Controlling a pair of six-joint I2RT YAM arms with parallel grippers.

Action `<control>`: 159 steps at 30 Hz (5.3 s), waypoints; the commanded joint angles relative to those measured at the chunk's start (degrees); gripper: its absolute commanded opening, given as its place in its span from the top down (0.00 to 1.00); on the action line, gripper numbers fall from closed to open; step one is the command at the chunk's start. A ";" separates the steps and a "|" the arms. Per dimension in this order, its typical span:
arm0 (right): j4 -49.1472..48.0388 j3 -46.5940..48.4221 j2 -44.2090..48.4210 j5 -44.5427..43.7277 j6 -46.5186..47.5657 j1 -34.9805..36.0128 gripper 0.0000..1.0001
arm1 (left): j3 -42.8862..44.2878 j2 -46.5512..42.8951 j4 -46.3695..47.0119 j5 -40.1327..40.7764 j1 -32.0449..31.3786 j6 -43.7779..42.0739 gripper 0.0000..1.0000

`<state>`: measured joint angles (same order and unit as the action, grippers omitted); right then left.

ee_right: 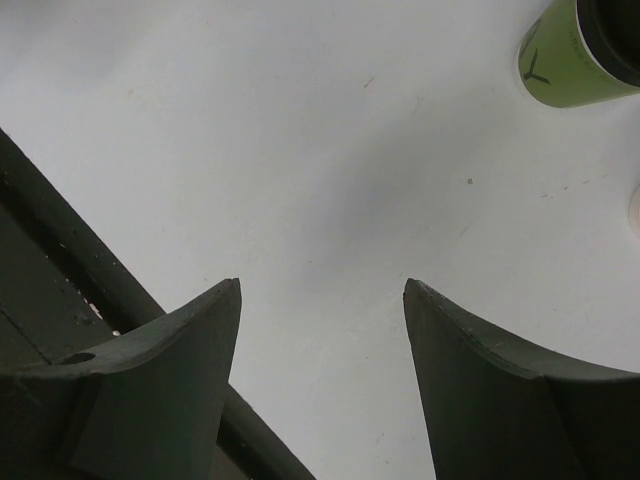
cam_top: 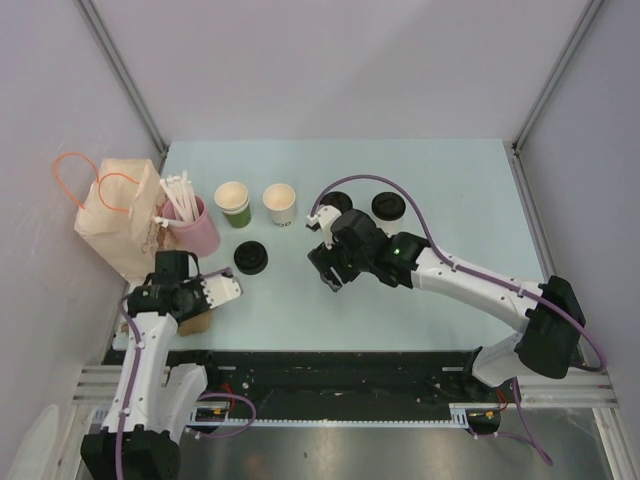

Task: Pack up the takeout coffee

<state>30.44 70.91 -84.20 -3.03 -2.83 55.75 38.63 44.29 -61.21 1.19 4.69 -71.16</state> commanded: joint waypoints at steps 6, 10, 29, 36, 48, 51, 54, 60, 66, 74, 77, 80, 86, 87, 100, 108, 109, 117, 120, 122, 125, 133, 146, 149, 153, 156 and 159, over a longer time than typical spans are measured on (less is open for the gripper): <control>-3.89 -2.36 3.34 0.21 -0.68 0.33 0.29 | -3.39 -4.65 0.92 1.19 -2.05 4.70 1.00; -4.16 -2.88 3.87 0.21 -0.86 0.59 0.29 | -2.95 -5.09 0.30 0.74 -2.23 6.03 0.99; -4.33 -4.47 6.51 0.39 -0.16 2.09 0.29 | 5.13 -2.28 -4.70 2.68 -2.31 12.79 0.39; -3.54 -4.65 6.60 0.30 0.37 2.09 0.29 | 5.40 -1.66 -12.53 -0.66 -2.32 13.06 0.38; -3.46 -4.65 4.84 1.62 0.28 2.17 0.29 | 12.16 0.96 -13.32 -1.37 -1.18 5.51 0.17; -2.93 -4.65 4.40 2.32 0.63 2.17 0.28 | 13.14 2.46 -13.76 -1.28 0.05 0.86 0.15; -2.31 -4.65 3.70 2.41 0.72 2.09 0.28 | 12.00 3.60 -14.64 -3.29 0.67 -1.78 0.13; -2.13 -4.65 1.85 2.32 0.28 2.09 0.28 | 11.73 9.49 -14.55 -7.08 1.72 -3.02 0.13; -1.87 -4.65 0.97 2.24 -0.51 2.09 0.28 | 9.02 13.36 -14.11 -7.78 2.96 -4.61 0.14; -2.57 -4.65 -0.08 1.80 -1.74 2.26 0.28 | 3.39 14.77 -9.37 -4.63 3.13 -4.53 0.18; -2.22 -4.65 -0.08 1.27 -1.74 2.61 0.28 | 2.85 15.03 -8.75 -4.53 3.13 -3.73 0.30; -1.43 -4.65 0.00 0.57 -1.74 2.70 0.28 | 1.98 13.28 -8.66 -4.62 3.05 -3.55 0.53; -1.43 -4.65 -0.17 0.48 -1.74 2.79 0.28 | -1.79 5.73 -5.42 -2.07 1.73 -3.55 0.99; -1.69 -4.65 -0.35 0.65 -1.65 2.96 0.28 | -2.50 2.76 -2.63 -1.37 1.64 -3.81 1.00; -3.01 -4.65 -2.54 1.62 -1.74 4.02 0.28 | -16.66 -3.69 17.35 7.16 -0.29 -7.95 0.86; -2.66 -4.65 -2.81 1.44 -1.48 4.11 0.28 | -12.54 -3.69 13.15 5.42 -1.35 -4.18 0.34; -2.75 -4.65 -2.98 1.71 -1.39 4.02 0.28 | -11.14 -3.51 11.57 4.44 -1.44 -3.47 0.33; -2.75 -4.65 -3.95 2.41 -1.48 4.02 0.28 | -0.66 -0.18 0.04 -2.60 -1.52 -1.44 0.40; -1.96 -4.65 -3.95 2.06 -1.56 3.84 0.28 | -2.15 2.37 -0.14 -1.28 -1.44 -0.83 0.46; -1.43 -4.65 -3.86 1.97 -1.56 3.93 0.28 | -3.03 3.60 -0.14 1.35 -1.44 -0.57 0.47; -1.69 -4.65 -3.86 2.32 -1.74 3.84 0.28 | -3.39 3.61 -0.05 1.53 -1.44 -0.74 0.48; -1.70 -4.65 -3.86 2.32 -2.09 3.84 0.28 | -4.18 5.27 -0.05 3.47 -1.44 -3.02 0.57; -1.43 -4.65 -3.16 2.24 -3.32 3.93 0.28 | -2.16 4.49 -0.14 2.59 -1.52 -3.55 0.82; -1.52 -4.65 -3.42 2.15 -3.41 3.93 0.28 | -2.07 3.96 -0.23 2.41 -1.44 -3.46 0.86; -1.70 -4.64 -3.60 2.41 -3.41 3.93 0.28 | 0.12 3.96 -0.14 1.54 -1.52 -2.24 0.98; -1.87 -4.65 -3.69 2.41 -3.32 3.93 0.28 | 1.88 3.61 -0.14 0.48 -1.44 -1.09 1.00; -1.78 -4.65 -3.77 2.41 -3.32 3.93 0.28 | 1.71 2.99 -0.14 -0.31 -1.52 -1.18 1.00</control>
<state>29.04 66.32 -88.03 -0.99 -5.63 59.46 38.13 48.69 -60.86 3.90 3.49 -72.97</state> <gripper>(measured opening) 0.719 0.011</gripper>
